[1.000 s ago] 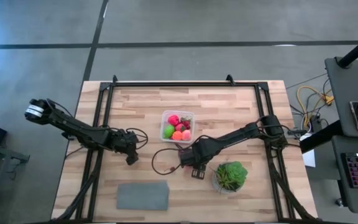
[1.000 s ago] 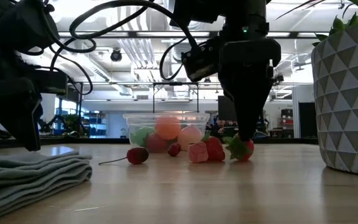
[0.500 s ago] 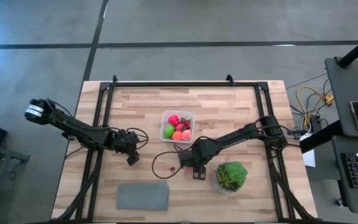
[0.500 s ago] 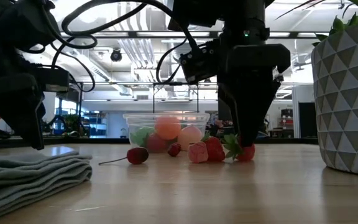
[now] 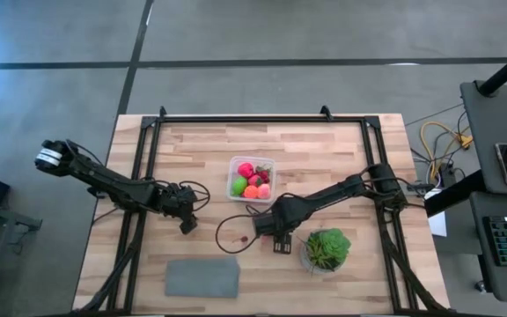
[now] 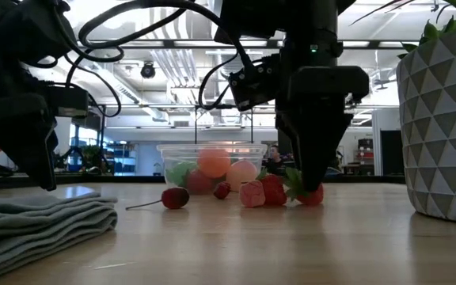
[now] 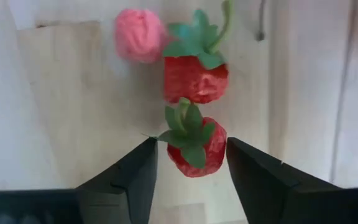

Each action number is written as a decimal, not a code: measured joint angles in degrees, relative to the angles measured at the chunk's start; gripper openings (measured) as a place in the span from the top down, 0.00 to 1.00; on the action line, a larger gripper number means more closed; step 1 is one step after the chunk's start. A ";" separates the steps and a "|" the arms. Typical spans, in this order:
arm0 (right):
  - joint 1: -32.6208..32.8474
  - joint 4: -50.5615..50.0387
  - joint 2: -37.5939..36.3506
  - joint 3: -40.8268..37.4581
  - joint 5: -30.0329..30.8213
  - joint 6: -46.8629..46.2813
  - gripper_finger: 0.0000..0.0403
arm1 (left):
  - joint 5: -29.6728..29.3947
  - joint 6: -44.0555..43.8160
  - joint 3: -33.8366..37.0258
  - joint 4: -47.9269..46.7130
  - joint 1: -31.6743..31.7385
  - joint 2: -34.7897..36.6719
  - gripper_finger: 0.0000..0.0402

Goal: Pick and placing Produce into tupperware
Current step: Put the red strawberry into the transparent bin, then put the red cherry into the transparent bin

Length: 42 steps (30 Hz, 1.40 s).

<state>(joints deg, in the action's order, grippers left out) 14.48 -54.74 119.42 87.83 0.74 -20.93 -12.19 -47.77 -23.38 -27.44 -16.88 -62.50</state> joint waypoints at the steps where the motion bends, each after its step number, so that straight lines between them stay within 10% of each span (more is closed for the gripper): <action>1: 0.00 0.02 0.00 0.00 0.66 0.02 0.55 | 0.00 -0.02 0.00 0.02 0.00 0.00 0.20; 20: -1.07 -0.65 -7.29 2.75 6.82 -9.71 0.66 | 0.00 0.07 0.00 0.09 -0.02 0.00 0.20; 25: -5.34 2.77 -12.84 4.77 15.09 -11.99 0.64 | -0.01 0.07 0.00 0.33 0.00 0.00 0.20; 42: -18.78 6.07 -11.30 4.50 6.38 -13.09 0.39 | 4.45 0.01 0.00 13.00 0.00 0.02 0.20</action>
<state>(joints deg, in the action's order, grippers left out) -4.30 -48.67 108.11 92.33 7.12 -34.02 -7.73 -47.75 -23.38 -14.44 -16.88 -62.48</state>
